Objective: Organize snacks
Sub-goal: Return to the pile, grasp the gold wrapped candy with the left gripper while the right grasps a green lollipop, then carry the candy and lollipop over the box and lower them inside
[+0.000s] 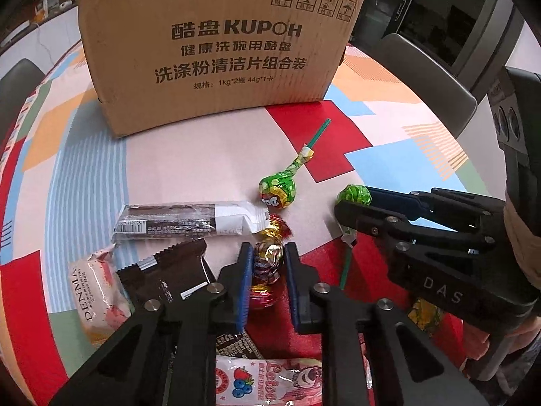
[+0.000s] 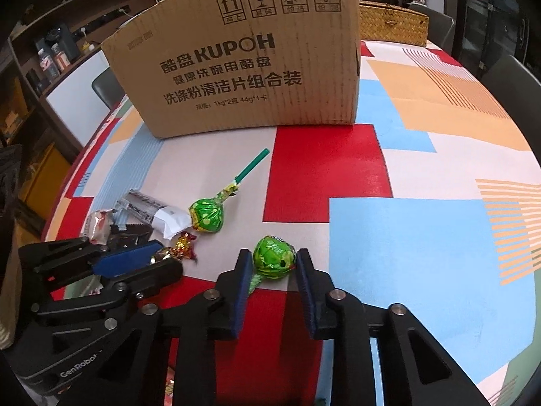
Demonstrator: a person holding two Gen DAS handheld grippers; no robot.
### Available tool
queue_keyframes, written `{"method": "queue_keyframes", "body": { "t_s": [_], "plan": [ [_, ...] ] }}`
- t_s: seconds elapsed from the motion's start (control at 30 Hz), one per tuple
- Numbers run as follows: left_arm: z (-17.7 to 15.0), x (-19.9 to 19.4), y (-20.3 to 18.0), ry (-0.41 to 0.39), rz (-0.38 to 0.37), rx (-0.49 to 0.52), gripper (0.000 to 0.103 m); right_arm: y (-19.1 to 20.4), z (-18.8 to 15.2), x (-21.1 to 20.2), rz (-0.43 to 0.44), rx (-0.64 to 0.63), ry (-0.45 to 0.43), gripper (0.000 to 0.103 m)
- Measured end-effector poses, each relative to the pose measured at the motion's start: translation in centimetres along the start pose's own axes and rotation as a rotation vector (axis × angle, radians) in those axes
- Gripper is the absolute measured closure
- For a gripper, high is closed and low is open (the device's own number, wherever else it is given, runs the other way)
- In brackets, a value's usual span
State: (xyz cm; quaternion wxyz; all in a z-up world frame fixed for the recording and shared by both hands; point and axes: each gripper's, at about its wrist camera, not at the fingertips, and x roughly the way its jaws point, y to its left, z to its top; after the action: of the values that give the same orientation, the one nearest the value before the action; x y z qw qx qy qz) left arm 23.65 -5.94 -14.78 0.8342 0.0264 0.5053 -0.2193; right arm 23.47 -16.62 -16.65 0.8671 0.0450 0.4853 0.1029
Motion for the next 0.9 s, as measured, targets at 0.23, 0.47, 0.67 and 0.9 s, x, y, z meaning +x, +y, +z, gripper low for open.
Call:
{"method": "queue_keyframes", "body": {
  "t_s": [0.23,0.47,0.67,0.9],
  "plan": [
    [-0.2,-1.1,-0.4,-0.028,-0.002,-0.009,0.084,0.2,-0.4,-0.7,-0.004,-0.01,-0.005,0.076],
    [-0.3,-3.8,-1.1,-0.086,0.007,-0.007,0.084,0.5,-0.6,-2.8,0.012,-0.008,-0.042,0.076],
    [-0.4,-6.2,-1.5,-0.137,0.018,-0.01,0.084,1.0,-0.5,-4.8,0.019,-0.019,-0.084,0.076],
    [0.1,-9.4,-1.5,-0.204,0.037,-0.009,0.084,2.0,0.1,-7.5,0.023,-0.053,-0.147,0.076]
  ]
}}
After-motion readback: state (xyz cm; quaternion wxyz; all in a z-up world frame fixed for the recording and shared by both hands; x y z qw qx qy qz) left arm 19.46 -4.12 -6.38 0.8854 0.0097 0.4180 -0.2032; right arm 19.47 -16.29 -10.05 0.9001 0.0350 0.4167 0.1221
